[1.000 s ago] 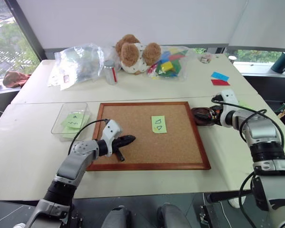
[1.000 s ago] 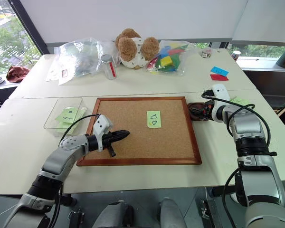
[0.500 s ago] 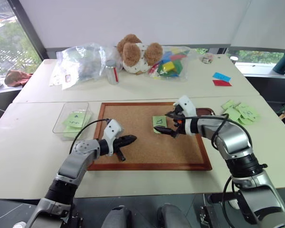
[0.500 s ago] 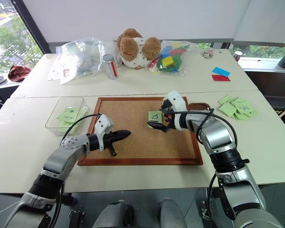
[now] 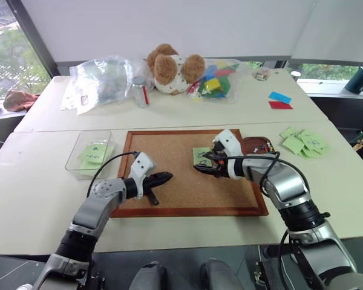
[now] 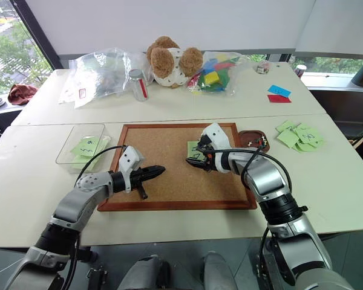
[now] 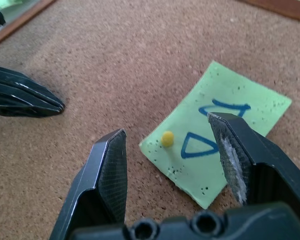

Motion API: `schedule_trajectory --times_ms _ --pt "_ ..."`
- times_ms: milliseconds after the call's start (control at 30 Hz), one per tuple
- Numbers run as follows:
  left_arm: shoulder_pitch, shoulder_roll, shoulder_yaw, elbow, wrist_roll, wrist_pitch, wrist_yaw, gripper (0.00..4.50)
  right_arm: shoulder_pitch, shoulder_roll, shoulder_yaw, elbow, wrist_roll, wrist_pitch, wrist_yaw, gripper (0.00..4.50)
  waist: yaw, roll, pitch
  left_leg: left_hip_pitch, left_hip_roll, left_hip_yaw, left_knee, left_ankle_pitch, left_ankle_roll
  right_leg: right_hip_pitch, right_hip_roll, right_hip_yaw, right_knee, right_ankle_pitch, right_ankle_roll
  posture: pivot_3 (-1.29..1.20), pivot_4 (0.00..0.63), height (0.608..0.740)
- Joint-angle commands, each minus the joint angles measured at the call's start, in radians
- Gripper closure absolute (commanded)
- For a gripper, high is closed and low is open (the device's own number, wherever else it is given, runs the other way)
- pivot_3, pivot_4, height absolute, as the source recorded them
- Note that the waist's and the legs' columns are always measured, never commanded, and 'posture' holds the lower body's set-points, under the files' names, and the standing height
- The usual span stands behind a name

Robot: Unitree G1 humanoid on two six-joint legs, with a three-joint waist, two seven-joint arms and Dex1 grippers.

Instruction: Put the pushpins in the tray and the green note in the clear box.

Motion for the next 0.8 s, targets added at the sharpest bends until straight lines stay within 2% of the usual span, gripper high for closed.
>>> schedule_trajectory --times_ms 33,133,233,267,433,800 --pt "0.039 0.013 -0.017 0.039 0.033 0.042 0.007 4.48 -0.011 0.007 -0.010 -0.002 -0.001 -0.022 0.001 1.67 0.001 0.000 0.000 0.000 0.000 0.000 0.000 0.000 0.000 0.000 0.000 0.000 0.000 0.000 0.000 0.00 0.150 0.740" --pt "0.041 0.014 -0.015 0.038 0.033 0.042 0.009 4.48 -0.013 0.009 -0.009 0.008 -0.004 -0.026 0.004 2.55 0.001 0.000 0.000 0.000 0.000 0.000 0.000 0.000 0.000 0.000 0.000 0.000 0.000 0.000 0.000 0.00 0.150 0.740" --pt "0.042 0.015 -0.013 0.037 0.032 0.041 0.011 4.48 -0.018 0.013 -0.006 0.020 -0.007 -0.031 0.006 4.09 0.000 0.000 0.000 0.000 0.000 0.000 0.000 0.000 0.000 0.000 0.000 0.000 0.000 0.000 0.000 0.00 0.150 0.740" --pt "0.042 0.015 -0.012 0.037 0.032 0.041 0.012 4.48 -0.020 0.014 -0.005 0.022 -0.008 -0.031 0.007 4.42 0.000 0.000 0.000 0.000 0.000 0.000 0.000 0.000 0.000 0.000 0.000 0.000 0.000 0.000 0.000 0.00 0.150 0.740" --pt "0.045 0.015 -0.012 0.035 0.032 0.043 0.014 4.48 -0.030 0.004 -0.017 -0.010 0.003 -0.008 0.015 4.42 0.000 0.000 0.000 0.000 0.000 0.000 0.000 0.000 0.000 0.000 0.000 0.000 0.000 0.000 0.000 0.00 0.150 0.740" --pt "0.040 0.001 -0.022 0.052 0.035 0.040 0.015 4.48 -0.076 -0.081 -0.093 -0.238 0.091 0.123 0.047 4.42 0.003 0.000 0.000 -0.001 0.000 0.000 -0.001 0.000 0.000 -0.001 0.000 0.000 0.000 0.000 0.000 0.00 0.150 0.740"
